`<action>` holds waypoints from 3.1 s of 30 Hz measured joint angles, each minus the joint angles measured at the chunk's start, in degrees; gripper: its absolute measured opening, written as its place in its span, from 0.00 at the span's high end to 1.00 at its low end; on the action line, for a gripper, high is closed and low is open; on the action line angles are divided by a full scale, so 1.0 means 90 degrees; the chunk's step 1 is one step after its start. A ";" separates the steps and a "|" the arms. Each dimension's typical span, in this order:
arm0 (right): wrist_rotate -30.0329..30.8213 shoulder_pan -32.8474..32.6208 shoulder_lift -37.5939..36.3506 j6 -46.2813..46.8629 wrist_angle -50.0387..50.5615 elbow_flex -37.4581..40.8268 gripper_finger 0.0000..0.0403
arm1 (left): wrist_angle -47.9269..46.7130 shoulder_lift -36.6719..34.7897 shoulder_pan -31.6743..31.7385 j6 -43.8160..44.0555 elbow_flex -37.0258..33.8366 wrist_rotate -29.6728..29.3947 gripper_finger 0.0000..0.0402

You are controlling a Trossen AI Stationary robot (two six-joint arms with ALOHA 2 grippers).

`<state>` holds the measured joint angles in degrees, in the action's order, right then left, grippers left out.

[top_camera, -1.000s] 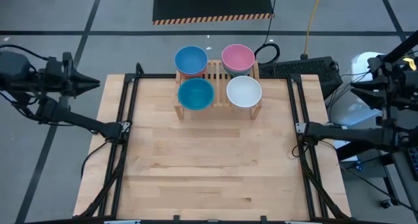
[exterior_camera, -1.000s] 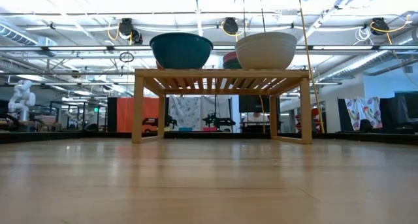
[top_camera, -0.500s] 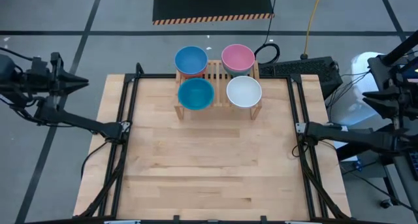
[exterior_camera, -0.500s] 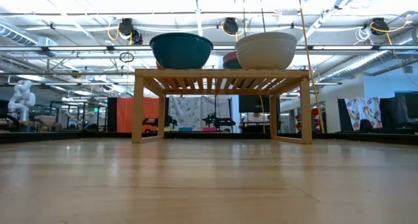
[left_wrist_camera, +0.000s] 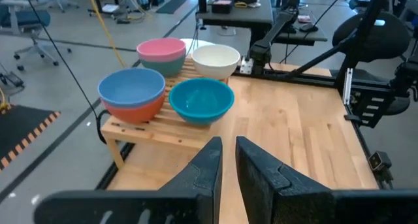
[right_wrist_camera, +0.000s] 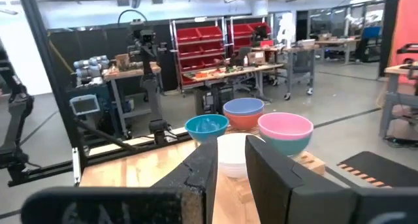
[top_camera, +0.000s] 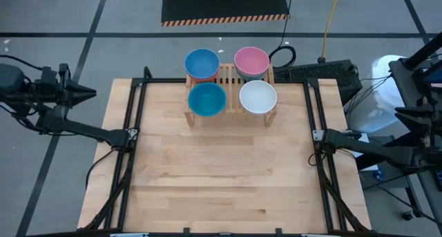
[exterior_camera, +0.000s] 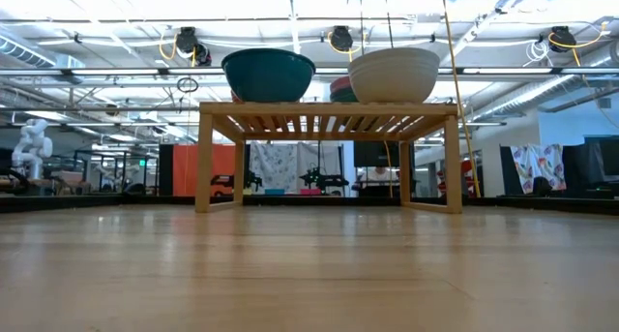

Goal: Place and stack bowls onto a shelf
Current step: Return to Home Position

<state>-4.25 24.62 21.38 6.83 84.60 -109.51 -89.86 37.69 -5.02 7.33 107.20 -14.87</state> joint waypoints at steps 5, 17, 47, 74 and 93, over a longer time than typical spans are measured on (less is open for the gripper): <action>-0.0002 0.0158 -0.0359 -0.0010 0.0096 0.0002 0.81 | 0.0165 -0.0044 0.0000 0.0076 -0.0262 -0.0005 0.87; -0.0029 0.0527 -0.1113 -0.0002 0.0596 0.0013 0.81 | 0.0413 -0.0043 0.0000 0.0030 -0.0376 -0.0007 0.87; -0.0051 0.1060 -0.1816 0.0504 0.0602 0.0110 0.81 | 0.0165 -0.1235 0.0003 -0.0187 -0.0886 0.0267 0.87; -0.0032 0.1494 -0.1816 0.0498 0.0231 0.0454 0.81 | 0.1775 -0.4140 0.0886 -0.0710 -0.3974 0.0823 0.87; -0.1714 0.1546 -0.1820 -0.0171 -0.3793 0.4313 0.81 | 0.5124 -0.4152 0.0877 -0.1077 -0.6504 0.2008 0.87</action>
<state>-19.68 38.54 5.00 5.29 50.46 -70.69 -43.75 0.32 2.87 -2.36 48.66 3.20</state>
